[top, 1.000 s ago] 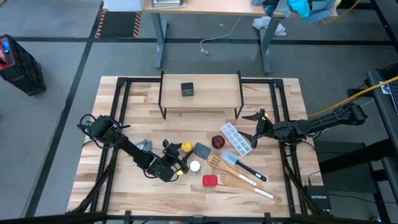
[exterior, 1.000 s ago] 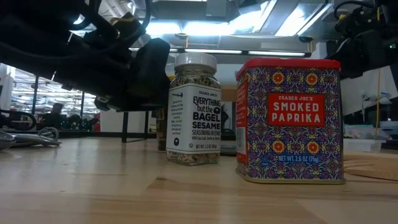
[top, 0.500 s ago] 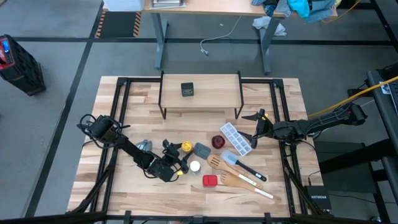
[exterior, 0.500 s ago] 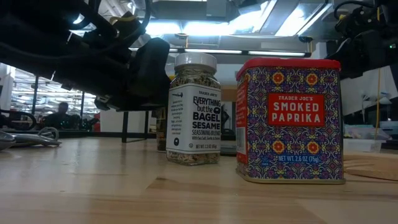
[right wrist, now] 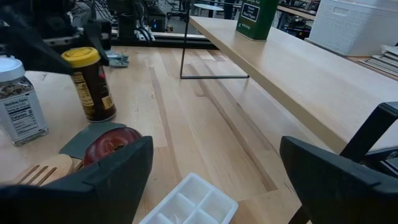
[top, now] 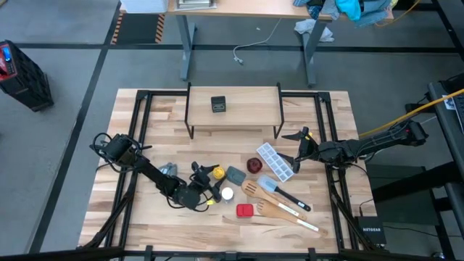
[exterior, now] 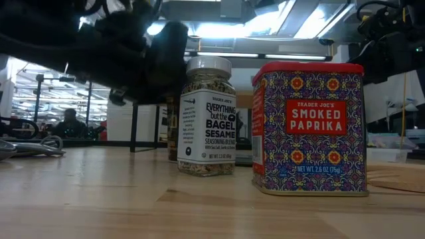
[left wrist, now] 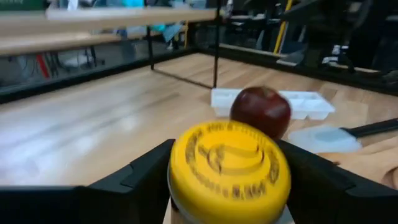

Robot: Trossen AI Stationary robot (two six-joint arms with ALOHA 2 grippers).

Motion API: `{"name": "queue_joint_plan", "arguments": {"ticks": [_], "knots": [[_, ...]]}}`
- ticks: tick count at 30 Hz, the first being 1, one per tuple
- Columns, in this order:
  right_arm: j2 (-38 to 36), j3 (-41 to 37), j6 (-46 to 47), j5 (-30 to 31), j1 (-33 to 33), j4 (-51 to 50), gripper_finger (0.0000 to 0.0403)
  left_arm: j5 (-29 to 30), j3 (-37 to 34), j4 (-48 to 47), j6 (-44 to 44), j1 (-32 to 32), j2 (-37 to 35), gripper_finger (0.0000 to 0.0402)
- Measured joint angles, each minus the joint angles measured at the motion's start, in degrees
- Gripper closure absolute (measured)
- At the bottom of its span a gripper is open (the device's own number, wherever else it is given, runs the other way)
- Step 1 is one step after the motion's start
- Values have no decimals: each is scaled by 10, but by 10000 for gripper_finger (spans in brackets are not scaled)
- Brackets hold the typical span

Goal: Shelf spices
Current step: Remove the yellow seasoning bottle from the shelf, then remove the green seasoning can from the shelf

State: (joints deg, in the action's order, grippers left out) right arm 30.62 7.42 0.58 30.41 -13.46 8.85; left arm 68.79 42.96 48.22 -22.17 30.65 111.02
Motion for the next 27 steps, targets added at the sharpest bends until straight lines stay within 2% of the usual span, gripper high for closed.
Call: {"name": "queue_joint_plan", "arguments": {"ticks": [6,17,27], "knots": [[0,0,0,0,0,0,47,10,0,69,92,0,0,152],[0,0,0,0,0,0,47,22,0,89,143,0,0,152],[0,0,0,0,0,0,47,27,0,185,273,-5,0,152]]}}
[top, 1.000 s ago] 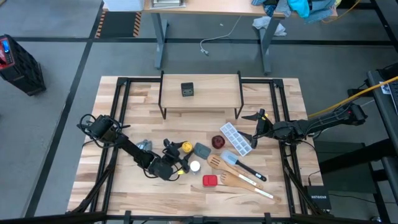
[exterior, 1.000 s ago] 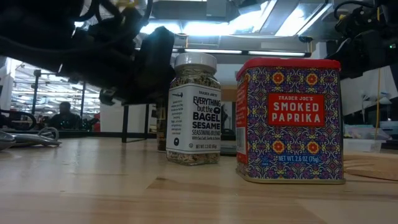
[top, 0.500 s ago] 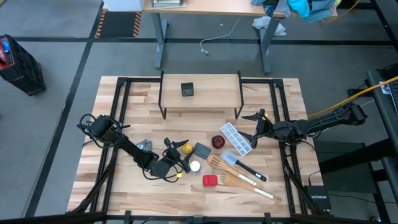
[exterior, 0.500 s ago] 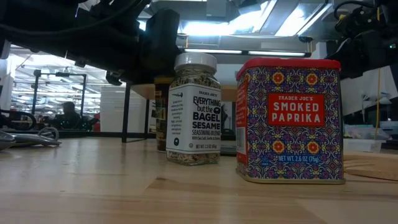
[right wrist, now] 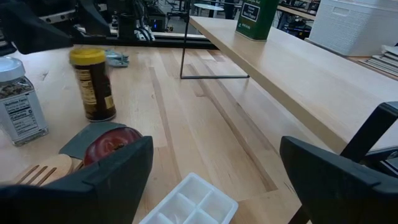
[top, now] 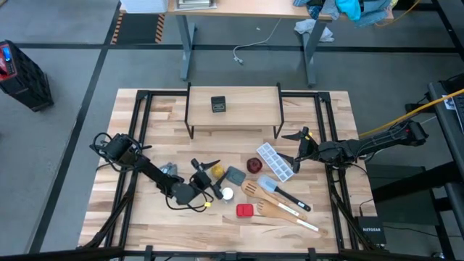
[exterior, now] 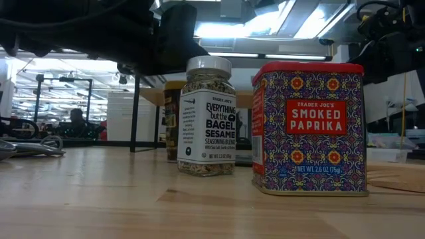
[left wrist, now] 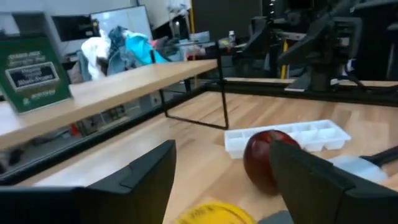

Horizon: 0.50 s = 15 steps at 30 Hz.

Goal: Shelf spices
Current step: Remove the green seasoning can from the shelf

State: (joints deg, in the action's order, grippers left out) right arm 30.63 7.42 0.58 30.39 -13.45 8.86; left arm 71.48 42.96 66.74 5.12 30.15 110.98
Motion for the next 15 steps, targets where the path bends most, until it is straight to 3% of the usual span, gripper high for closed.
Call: {"name": "queue_joint_plan", "arguments": {"ticks": [8,12,15], "knots": [[0,0,0,0,0,0,47,-4,0,124,158,0,0,142],[0,0,0,0,0,0,47,-16,0,222,265,0,0,93],[0,0,0,0,0,0,47,-30,0,231,308,0,-6,45]]}}
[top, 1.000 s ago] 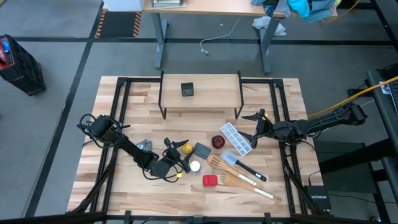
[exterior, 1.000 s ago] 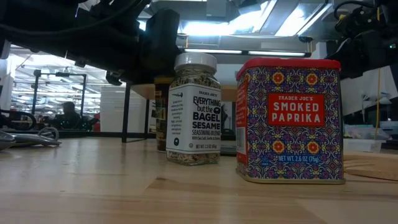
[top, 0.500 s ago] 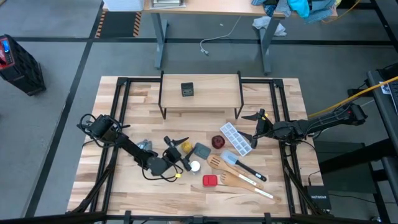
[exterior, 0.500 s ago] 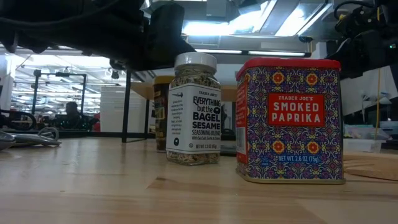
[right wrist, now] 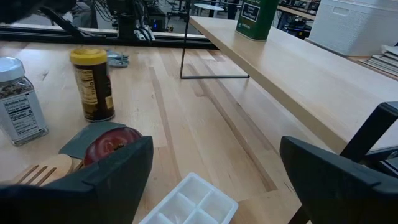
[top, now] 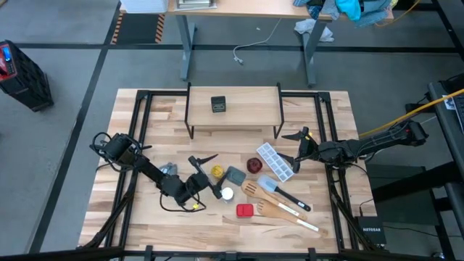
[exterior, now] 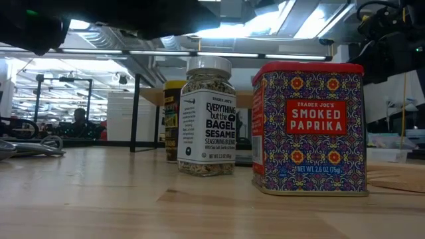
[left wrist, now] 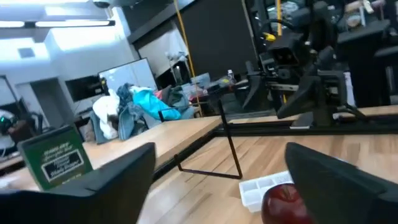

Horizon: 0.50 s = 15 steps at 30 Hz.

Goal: Shelf spices
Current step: Remove the green seasoning can from the shelf

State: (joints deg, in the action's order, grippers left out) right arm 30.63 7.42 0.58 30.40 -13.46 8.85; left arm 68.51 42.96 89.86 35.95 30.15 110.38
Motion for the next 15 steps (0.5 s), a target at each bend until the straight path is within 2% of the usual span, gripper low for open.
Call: {"name": "queue_joint_plan", "arguments": {"ticks": [3,10,13,15], "knots": [[0,0,0,0,0,0,47,-7,0,1,22,-6,-8,9],[0,0,0,0,0,0,47,-88,0,-2,37,-35,-42,4],[0,0,0,0,0,0,47,-80,0,-3,-3,-53,-53,4],[0,0,0,0,0,0,47,-44,0,-2,-42,-61,-63,7]]}}
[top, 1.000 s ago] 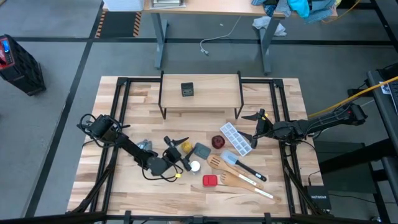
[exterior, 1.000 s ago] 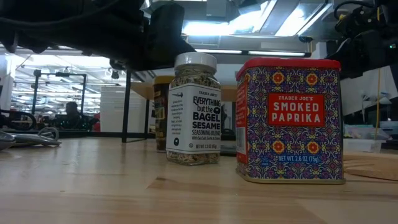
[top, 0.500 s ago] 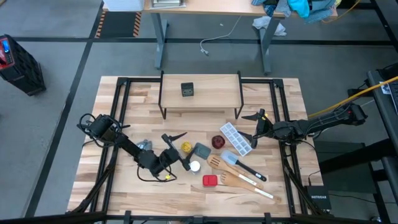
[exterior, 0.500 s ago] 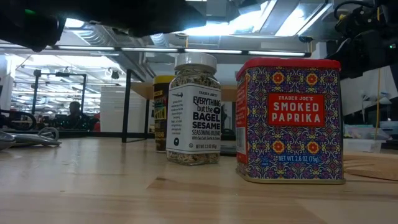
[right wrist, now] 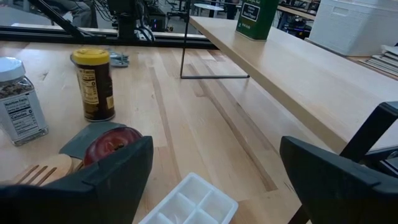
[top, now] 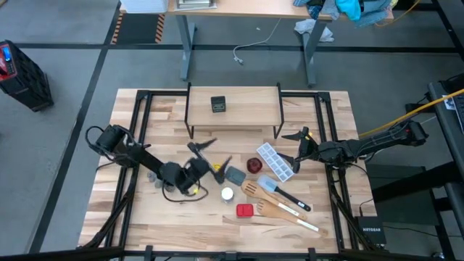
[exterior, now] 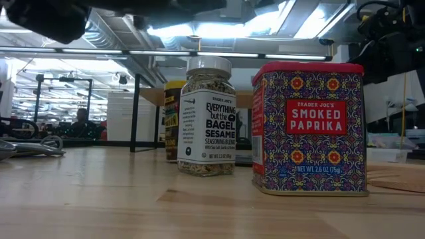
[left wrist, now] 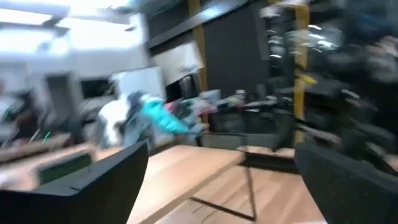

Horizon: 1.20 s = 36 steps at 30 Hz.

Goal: Shelf spices
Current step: Remove the green seasoning can from the shelf

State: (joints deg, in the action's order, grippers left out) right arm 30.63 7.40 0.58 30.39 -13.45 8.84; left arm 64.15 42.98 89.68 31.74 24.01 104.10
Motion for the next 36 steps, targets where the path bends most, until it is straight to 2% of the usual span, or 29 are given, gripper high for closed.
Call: {"name": "queue_joint_plan", "arguments": {"ticks": [4,7,10,15,20,24,27,29,32,34,36], "knots": [[0,0,0,0,0,0,47,67,0,0,-56,-21,-17,11],[0,0,0,0,0,0,47,83,0,2,-78,-45,-26,11],[0,0,0,0,0,0,47,61,0,-8,-9,-75,-34,11],[0,0,0,0,0,0,47,60,0,-24,86,-117,-56,11],[0,0,0,0,0,0,47,61,0,-129,103,-141,-102,11],[0,0,0,0,0,0,47,55,0,-270,50,-167,-159,11],[0,0,-8,0,0,0,47,9,0,-412,-46,-196,-217,11],[0,0,-9,2,0,1,47,-61,0,-524,-139,-224,-260,11],[0,0,-9,0,0,0,47,-198,0,-672,-275,-280,-316,11],[0,0,-9,-4,0,0,47,-256,0,-735,-327,-315,-339,11],[0,0,-9,-4,0,1,47,-283,0,-774,-343,-345,-353,11]]}}
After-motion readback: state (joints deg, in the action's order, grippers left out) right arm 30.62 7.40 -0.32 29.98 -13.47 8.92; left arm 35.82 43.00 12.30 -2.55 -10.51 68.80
